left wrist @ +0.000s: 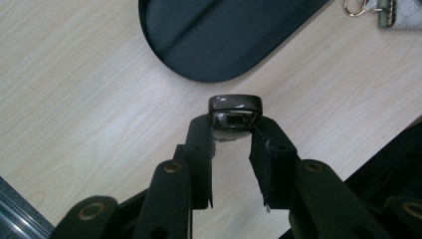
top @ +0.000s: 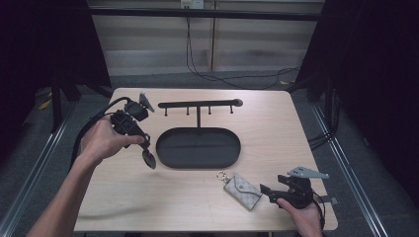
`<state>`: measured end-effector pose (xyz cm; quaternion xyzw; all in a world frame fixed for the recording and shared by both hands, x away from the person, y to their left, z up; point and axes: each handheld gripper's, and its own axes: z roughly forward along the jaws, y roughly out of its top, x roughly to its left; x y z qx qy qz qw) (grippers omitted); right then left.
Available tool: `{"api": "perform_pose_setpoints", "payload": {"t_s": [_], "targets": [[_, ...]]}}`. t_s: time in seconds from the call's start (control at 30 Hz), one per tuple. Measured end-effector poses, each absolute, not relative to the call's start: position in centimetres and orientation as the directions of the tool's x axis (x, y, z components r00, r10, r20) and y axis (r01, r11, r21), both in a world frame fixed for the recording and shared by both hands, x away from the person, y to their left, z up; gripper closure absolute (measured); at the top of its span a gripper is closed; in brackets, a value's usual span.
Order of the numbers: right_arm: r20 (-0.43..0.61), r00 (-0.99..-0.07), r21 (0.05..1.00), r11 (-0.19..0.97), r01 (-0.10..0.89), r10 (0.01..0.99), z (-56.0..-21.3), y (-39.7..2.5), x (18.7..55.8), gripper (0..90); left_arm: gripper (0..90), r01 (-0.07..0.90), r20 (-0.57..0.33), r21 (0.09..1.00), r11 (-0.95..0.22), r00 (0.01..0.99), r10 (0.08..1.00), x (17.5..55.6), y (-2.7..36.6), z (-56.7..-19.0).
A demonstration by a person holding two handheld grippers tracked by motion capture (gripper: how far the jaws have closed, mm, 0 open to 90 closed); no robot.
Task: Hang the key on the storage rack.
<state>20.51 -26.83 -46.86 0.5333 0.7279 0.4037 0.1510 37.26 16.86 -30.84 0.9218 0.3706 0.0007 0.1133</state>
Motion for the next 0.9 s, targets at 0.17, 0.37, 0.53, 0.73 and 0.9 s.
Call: {"api": "perform_pose_setpoints", "payload": {"t_s": [0.17, 0.37, 0.53, 0.73, 0.9], "targets": [[0.212, -0.389, 0.749, 0.106, 0.654, 0.896, -46.9, -26.8, 20.5, 15.8, 70.8, 0.687, -0.081, 0.197, -0.699, 0.722, 0.687, 38.0, 16.5, -30.8], [0.218, -0.39, 0.75, 0.102, 0.653, 0.895, -46.8, -26.9, 20.5, 14.7, 70.8, 0.696, -0.065, 0.188, -0.693, 0.713, 0.698, 38.8, 16.2, -30.3], [0.207, -0.396, 0.749, 0.115, 0.652, 0.894, -46.8, -26.8, 20.5, 14.7, 70.8, 0.698, -0.058, 0.199, -0.688, 0.709, 0.703, 39.5, 15.5, -29.4], [0.209, -0.399, 0.748, 0.117, 0.653, 0.893, -46.8, -26.8, 20.5, 14.7, 70.8, 0.696, -0.059, 0.189, -0.693, 0.713, 0.699, 40.3, 14.4, -29.2], [0.21, -0.401, 0.746, 0.119, 0.655, 0.892, -46.9, -26.7, 20.6, 14.9, 70.8, 0.691, -0.06, 0.192, -0.697, 0.717, 0.694, 41.3, 13.6, -29.1]]}}
